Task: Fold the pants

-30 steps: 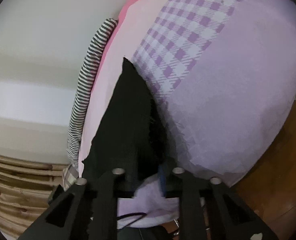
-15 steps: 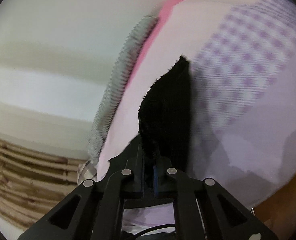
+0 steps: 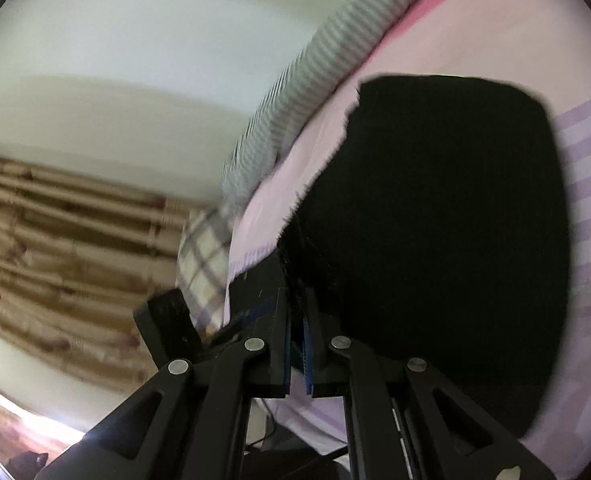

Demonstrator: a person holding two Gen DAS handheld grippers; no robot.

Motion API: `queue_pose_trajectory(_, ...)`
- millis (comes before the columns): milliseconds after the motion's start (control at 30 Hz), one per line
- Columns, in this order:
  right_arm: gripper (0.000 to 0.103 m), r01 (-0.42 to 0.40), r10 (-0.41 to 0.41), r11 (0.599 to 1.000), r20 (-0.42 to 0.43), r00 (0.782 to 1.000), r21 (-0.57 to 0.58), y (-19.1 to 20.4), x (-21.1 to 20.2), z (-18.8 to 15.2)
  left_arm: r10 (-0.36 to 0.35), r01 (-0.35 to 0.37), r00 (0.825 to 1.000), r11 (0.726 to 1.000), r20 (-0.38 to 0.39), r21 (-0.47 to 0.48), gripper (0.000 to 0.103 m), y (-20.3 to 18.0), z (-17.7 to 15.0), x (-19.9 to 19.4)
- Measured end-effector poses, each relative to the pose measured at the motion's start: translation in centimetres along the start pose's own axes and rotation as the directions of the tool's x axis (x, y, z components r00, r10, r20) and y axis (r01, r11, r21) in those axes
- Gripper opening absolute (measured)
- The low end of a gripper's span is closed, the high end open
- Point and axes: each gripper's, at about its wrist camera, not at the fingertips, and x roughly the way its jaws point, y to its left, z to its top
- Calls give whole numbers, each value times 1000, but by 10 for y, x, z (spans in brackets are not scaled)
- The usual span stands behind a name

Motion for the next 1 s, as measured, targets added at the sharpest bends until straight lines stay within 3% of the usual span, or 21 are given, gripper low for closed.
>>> queue_pose_trajectory(167, 6, 41, -45, 999, -157, 987, -33, 6, 67, -27, -4, 4, 1000, 997, 7, -76, 58, 27, -11, -13)
queue_pose_trajectory(233, 6, 89, -102, 994, -203, 974, -69, 7, 86, -39, -17, 18, 1000, 994, 7, -108, 58, 35, -16, -16)
queue_pose_trajectory(400, 16, 191, -226, 968, -233, 946, -162, 10, 98, -49, -61, 58, 998, 985, -15, -160, 58, 45, -24, -11)
queue_pose_trajectory(533, 41, 189, -221, 965, -175, 959, -184, 19, 69, -49, -111, 100, 993, 978, -48, -181, 58, 43, -27, -1)
queue_pose_trajectory(633, 48, 219, -239, 956, -88, 967, -196, 22, 35, -51, -137, 125, 988, 977, -64, -174, 58, 34, -27, 6)
queue_pose_trajectory(833, 49, 277, -270, 956, 85, 959, -95, 4, -22, -45, -197, 168, 972, 964, -129, -207, 58, 25, -28, 32)
queue_pose_trajectory(1000, 50, 270, -262, 962, 129, 956, -42, -9, -33, -45, -217, 180, 965, 956, -146, -234, 58, 22, -30, 45)
